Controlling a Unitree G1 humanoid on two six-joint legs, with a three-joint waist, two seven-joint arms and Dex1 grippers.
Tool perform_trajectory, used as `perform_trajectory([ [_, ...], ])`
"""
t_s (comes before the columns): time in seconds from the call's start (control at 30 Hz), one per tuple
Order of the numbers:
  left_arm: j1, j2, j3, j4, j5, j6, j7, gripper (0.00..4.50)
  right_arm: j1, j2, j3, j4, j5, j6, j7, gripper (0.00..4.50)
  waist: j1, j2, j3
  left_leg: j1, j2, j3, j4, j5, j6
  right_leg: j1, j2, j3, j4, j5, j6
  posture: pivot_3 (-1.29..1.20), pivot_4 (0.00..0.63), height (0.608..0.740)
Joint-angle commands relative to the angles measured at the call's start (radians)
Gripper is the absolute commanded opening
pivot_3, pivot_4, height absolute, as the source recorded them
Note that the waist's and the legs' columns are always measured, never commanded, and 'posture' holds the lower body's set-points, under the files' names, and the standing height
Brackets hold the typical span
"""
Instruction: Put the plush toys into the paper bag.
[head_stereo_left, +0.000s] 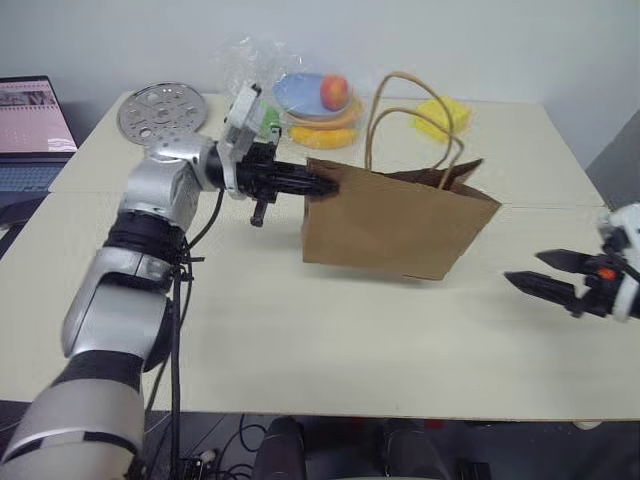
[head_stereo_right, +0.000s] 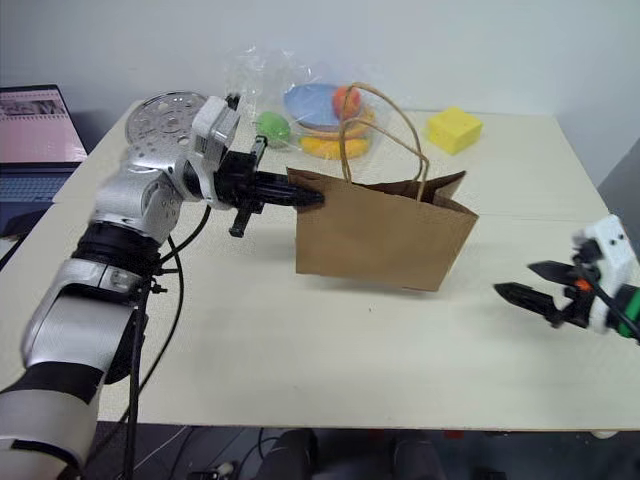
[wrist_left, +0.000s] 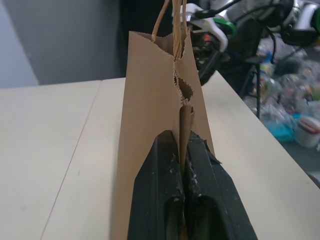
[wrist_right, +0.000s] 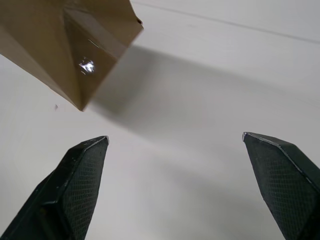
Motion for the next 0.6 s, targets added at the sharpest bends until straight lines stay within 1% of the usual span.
perform_trajectory([
  [0.03,0.011,-0.023,-0.087,0.098,-0.019,-0.113,-0.007,0.02,0.057,0.011,-0.108,-0.117,0.059,0.042,0.023,4.5,-0.005,0.001,0.0,0.0,0.0,0.0,0.0,0.0,0.0,0.0,0.0,0.001,0.0,0.0,0.0,0.0,0.15,0.74],
  [0.17,0.002,-0.074,-0.093,0.197,-0.015,-0.177,-0.007,0.02,0.088,0.026,-0.181,-0.193,0.15,0.112,0.004,4.5,-0.022,-0.001,0.001,0.0,-0.001,0.001,0.002,0.001,0.001,0.0,0.001,0.004,0.001,0.001,-0.001,0.0,0.15,0.74],
  [0.37,0.017,-0.103,-0.082,0.236,0.0,-0.233,-0.007,0.02,0.079,0.025,-0.195,-0.235,0.223,0.149,-0.038,4.5,-0.018,-0.001,0.001,-0.001,-0.001,0.001,0.002,0.001,0.002,0.0,0.001,0.004,0.0,0.001,0.0,0.0,0.15,0.74],
  [0.5,0.051,-0.094,-0.036,0.247,0.008,-0.212,-0.007,0.02,-0.029,0.016,-0.114,-0.205,0.268,0.141,-0.09,4.5,-0.023,-0.001,0.001,0.0,-0.001,0.002,0.001,0.001,0.002,0.0,0.001,0.004,0.0,0.001,0.0,0.0,0.15,0.74],
  [0.6,0.09,-0.076,-0.021,0.203,0.004,-0.188,-0.007,0.02,-0.062,0.013,-0.069,-0.171,0.24,0.131,-0.094,4.5,-0.024,-0.001,0.001,0.0,0.0,0.002,0.001,0.001,0.002,0.0,0.001,0.004,0.001,0.001,0.0,0.0,0.15,0.74],
])
